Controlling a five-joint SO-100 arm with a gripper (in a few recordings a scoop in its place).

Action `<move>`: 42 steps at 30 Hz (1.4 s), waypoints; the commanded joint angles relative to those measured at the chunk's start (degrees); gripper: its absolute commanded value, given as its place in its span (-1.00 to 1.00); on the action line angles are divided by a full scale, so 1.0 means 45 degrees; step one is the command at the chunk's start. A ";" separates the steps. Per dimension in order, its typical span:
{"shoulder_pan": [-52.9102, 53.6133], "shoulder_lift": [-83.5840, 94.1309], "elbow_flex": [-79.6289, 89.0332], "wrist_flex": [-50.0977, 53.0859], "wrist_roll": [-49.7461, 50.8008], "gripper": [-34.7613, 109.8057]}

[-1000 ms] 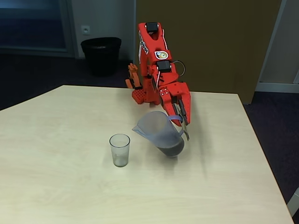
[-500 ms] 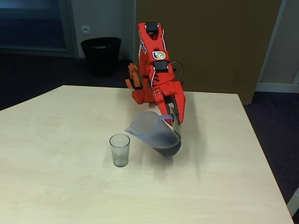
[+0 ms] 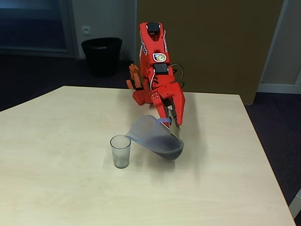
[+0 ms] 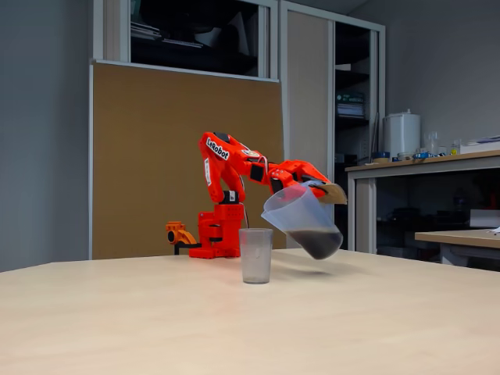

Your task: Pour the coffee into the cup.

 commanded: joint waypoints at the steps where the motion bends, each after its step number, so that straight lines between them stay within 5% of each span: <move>1: 0.0039 0.0215 -0.0918 -0.0527 0.0410 -0.52; 42: 0.0957 -0.0859 -0.1934 -0.1582 0.2715 -0.52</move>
